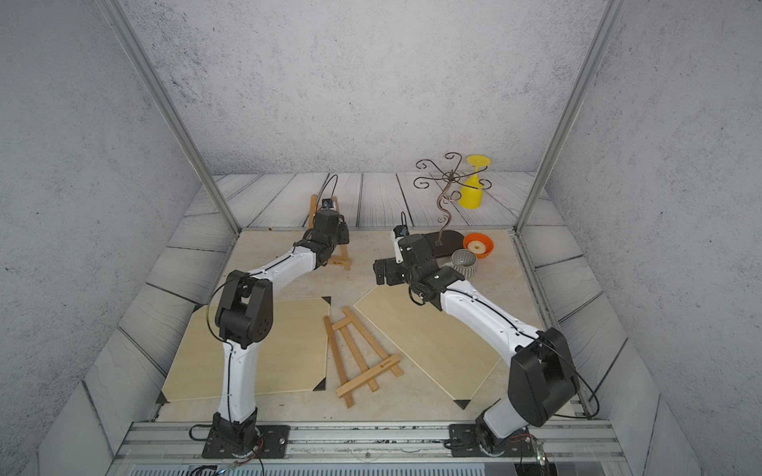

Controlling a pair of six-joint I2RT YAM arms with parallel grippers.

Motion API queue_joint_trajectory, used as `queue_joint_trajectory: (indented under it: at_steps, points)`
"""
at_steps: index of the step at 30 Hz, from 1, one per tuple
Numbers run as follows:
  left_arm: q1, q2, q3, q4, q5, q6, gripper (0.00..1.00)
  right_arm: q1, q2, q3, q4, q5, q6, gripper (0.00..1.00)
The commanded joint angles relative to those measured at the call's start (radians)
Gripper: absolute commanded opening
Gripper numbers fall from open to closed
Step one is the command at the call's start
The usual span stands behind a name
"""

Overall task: Assemble the easel
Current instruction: Place the easel at the center of the board, then move the easel to the center of the board.

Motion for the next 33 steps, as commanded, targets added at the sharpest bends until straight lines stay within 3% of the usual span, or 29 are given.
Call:
queue_joint_trajectory:
  at_steps: [1, 8, 15, 18, 23, 28, 33]
  points:
    - [-0.001, -0.073, -0.023, 0.009, -0.018, 0.007, 0.51, -0.004, -0.026, 0.002, -0.024, -0.001, 0.016, 0.99]
    - [-0.002, -0.189, -0.105, 0.019, 0.040, -0.022, 0.65, -0.003, -0.033, 0.006, -0.054, -0.009, 0.022, 0.99]
    - [-0.002, -0.293, -0.237, 0.029, 0.093, -0.052, 0.66, -0.002, -0.045, -0.003, -0.065, -0.029, 0.034, 0.99]
    - [-0.001, -0.375, -0.347, 0.094, 0.164, -0.035, 0.65, -0.002, -0.042, 0.006, -0.084, -0.035, 0.039, 0.99]
    - [0.009, -0.506, -0.477, 0.045, 0.165, 0.012, 0.64, -0.001, -0.032, 0.003, -0.072, -0.060, 0.083, 0.99]
    - [0.098, -0.578, -0.536, -0.036, 0.151, 0.106, 0.61, 0.010, 0.023, 0.056, -0.089, -0.088, 0.100, 0.99]
    - [0.211, -0.529, -0.503, -0.080, 0.328, 0.254, 0.61, 0.010, 0.051, 0.081, -0.074, -0.100, 0.101, 0.99]
